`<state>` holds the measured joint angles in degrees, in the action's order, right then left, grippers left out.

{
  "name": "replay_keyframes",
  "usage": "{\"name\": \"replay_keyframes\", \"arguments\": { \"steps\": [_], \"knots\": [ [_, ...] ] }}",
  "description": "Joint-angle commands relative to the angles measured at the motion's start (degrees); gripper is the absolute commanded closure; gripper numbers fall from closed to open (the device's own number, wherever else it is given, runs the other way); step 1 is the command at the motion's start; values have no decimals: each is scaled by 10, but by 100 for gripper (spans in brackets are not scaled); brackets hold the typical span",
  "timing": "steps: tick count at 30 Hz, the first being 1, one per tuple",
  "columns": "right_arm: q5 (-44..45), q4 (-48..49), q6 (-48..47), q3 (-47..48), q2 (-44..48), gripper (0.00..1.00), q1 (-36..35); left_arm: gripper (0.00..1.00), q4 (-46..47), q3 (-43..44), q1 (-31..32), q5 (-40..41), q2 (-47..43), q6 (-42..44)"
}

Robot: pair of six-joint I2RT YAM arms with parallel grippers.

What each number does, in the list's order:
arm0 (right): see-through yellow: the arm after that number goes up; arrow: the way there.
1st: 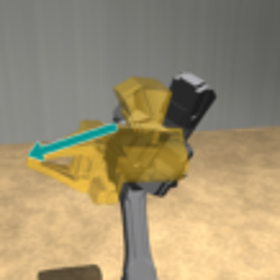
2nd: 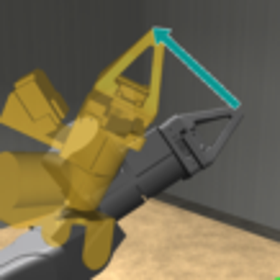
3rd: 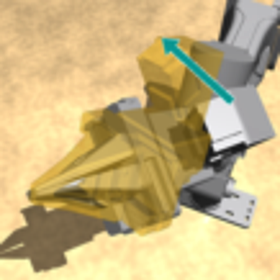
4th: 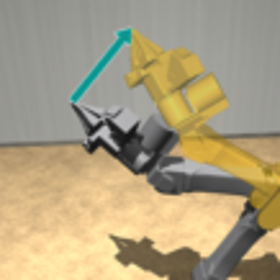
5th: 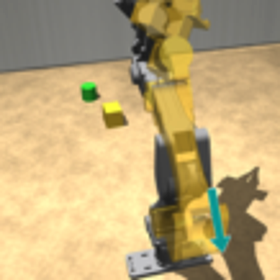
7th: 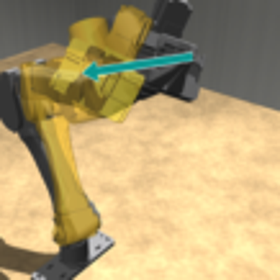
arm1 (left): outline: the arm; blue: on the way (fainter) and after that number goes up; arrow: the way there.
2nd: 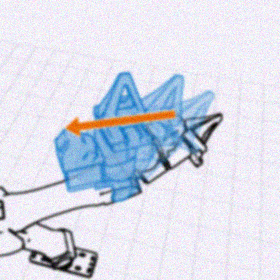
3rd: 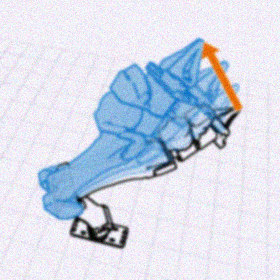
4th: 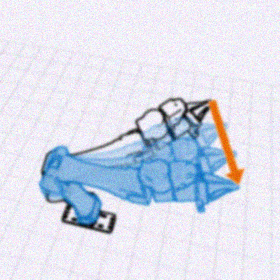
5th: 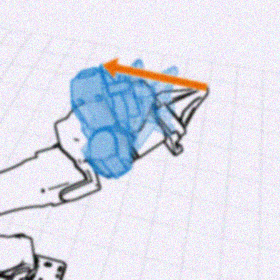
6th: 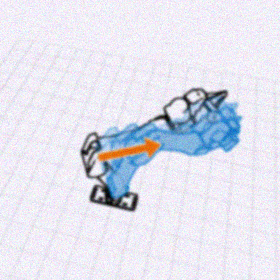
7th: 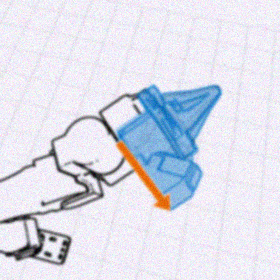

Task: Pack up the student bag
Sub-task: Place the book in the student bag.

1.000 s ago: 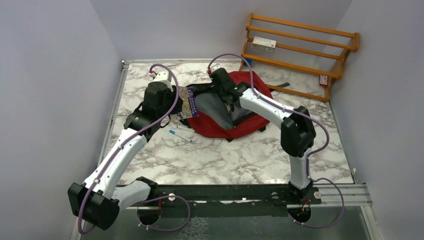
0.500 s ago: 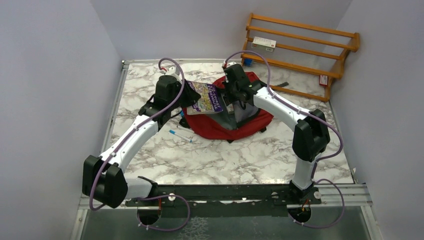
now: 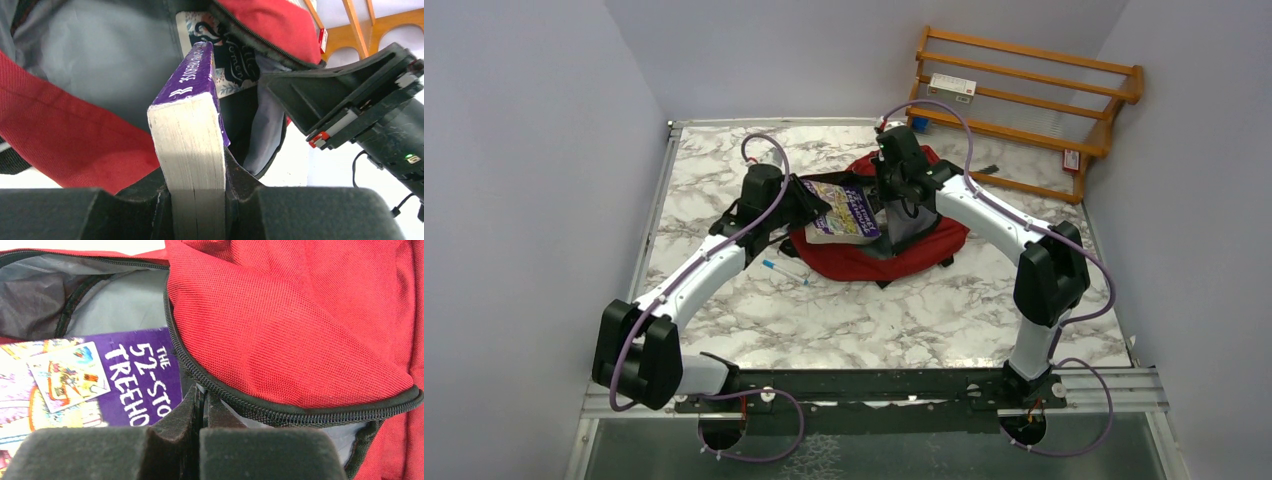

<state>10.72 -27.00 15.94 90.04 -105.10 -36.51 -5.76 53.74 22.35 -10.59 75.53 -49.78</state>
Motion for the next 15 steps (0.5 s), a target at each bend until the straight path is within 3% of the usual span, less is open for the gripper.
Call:
{"name": "replay_keyframes", "arguments": {
  "steps": [1, 15],
  "knots": [
    [-31, 39, 21, 24, 27, 99, -1, 100, 82, -14, -3, -52, -14, -55],
    [-40, 46, 16, 4, 47, 99, -1, 100, 184, 34, -4, -119, 69, -81]
  ]
}}
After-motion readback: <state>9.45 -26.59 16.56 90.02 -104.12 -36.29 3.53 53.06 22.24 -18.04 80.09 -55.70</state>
